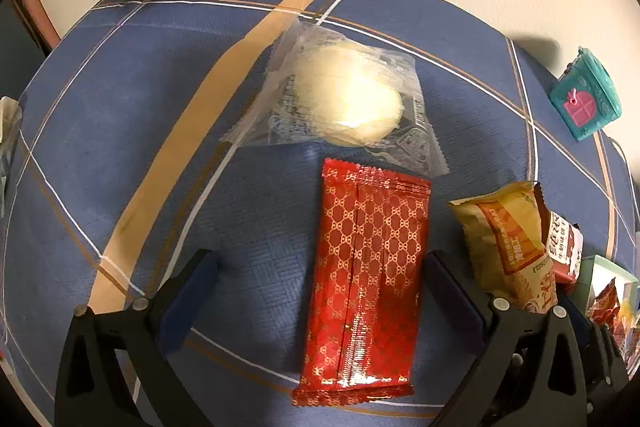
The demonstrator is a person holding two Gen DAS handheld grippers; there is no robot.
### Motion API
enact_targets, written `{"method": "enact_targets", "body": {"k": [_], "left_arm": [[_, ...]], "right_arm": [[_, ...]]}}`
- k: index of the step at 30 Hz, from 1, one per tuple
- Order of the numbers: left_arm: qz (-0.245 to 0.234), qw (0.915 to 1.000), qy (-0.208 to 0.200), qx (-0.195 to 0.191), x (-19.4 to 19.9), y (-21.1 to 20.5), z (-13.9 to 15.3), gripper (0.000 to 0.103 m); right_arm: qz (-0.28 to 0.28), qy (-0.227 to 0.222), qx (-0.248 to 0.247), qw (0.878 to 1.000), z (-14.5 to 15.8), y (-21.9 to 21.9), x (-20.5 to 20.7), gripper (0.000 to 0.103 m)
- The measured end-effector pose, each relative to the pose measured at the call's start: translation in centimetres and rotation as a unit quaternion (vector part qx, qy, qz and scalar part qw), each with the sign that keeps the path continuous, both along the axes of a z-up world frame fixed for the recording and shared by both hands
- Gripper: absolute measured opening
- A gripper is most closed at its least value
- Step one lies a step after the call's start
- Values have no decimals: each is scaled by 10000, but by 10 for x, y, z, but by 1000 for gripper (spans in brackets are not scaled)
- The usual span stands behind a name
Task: Organize snacks
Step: 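Grasp the red patterned pack with the left tool while the right tool grasps the yellow roll pack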
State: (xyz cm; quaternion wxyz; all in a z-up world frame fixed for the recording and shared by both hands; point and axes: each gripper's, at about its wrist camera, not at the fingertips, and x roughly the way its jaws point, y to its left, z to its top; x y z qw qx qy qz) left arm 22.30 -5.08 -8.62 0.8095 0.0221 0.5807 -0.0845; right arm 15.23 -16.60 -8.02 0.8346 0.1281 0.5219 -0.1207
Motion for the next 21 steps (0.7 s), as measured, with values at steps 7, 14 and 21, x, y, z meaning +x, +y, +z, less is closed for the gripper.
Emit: {"method": "enact_targets", "body": {"k": [7, 14, 21], "left_arm": [[65, 10000, -39, -4, -5, 3, 0, 96], [110, 9999, -89, 17, -7, 12, 2, 81], [102, 9999, -132, -24, -9, 16, 8, 62]], "right_arm": [[2, -26, 44, 10000, -2, -2, 1, 91], [-23, -167, 151, 9997, 5, -7, 1, 86], [149, -353, 246, 9990, 10, 0, 3, 66]]}}
